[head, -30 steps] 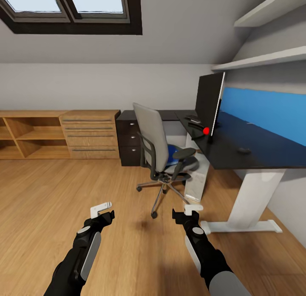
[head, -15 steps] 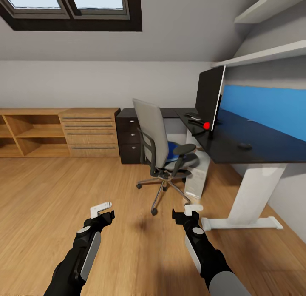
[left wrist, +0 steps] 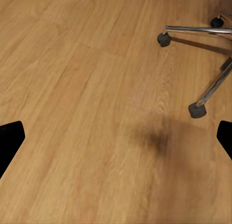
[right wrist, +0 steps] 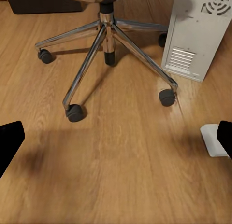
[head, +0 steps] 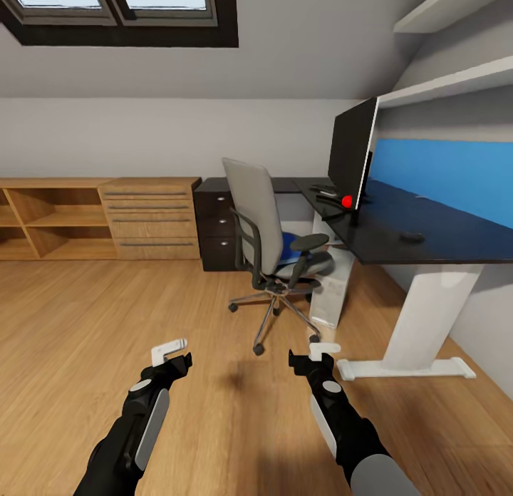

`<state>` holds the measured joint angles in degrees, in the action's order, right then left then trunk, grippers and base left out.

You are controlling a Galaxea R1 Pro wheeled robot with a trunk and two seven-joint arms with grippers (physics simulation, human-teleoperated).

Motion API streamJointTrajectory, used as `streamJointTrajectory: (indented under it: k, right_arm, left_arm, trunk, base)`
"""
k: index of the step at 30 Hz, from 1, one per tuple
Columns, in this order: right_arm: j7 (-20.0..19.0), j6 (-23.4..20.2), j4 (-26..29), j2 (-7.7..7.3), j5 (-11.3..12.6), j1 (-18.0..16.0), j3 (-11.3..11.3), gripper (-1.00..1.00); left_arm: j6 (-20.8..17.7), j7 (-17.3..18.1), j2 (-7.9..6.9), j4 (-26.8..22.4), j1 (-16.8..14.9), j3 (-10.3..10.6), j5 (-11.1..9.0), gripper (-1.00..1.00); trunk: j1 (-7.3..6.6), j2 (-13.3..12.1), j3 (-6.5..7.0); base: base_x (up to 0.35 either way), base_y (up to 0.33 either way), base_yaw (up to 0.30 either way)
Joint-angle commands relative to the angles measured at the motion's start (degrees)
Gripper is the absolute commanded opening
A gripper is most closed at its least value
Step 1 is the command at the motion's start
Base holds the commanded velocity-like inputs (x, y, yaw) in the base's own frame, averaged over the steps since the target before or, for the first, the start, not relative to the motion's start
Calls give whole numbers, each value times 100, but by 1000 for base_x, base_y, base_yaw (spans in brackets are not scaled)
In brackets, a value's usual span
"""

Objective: In the bedroom, organize the workspace by keeping the computer under the desk, ensuring the monitor is on the desk, placing the keyboard on the desk next to the monitor, placing the mouse on the desk next to the keyboard, moving the folder from the swivel chair onto the desk next to the mouse, stacking the notebook on top of the folder with the pen on top of the notebook, and positioning the swivel chair next to the desk.

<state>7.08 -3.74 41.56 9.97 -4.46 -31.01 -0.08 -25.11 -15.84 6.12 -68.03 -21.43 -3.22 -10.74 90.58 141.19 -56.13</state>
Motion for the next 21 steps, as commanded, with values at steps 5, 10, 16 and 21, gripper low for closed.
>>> streamJointTrajectory:
  k: [5, 10, 16, 21]
  right_arm:
    - [22, -13, 17, 2, -49, -1, -9, 100]
    - [22, 3, 10, 2, -55, -1, 4, 100]
    - [11, 25, -7, 2, -59, -1, 0, 100]
    - [12, 65, -42, -158, -48, -13, -11, 100]
  left_arm:
    - [-36, -19, -39, 107, -2, -3, 22, 100]
    - [-37, -16, -58, 153, -2, -3, 213, 100]
    - [-33, -12, -59, 158, -1, -3, 220, 100]
    - [-30, -7, -57, 151, -1, -3, 215, 100]
  trunk:
    - [-1, 4, -6]
    - [-1, 4, -6]
    - [-1, 4, -6]
    - [-1, 4, -6]
  base:
    - [0, 0, 0]
    - [0, 0, 0]
    - [0, 0, 0]
    - [0, 0, 0]
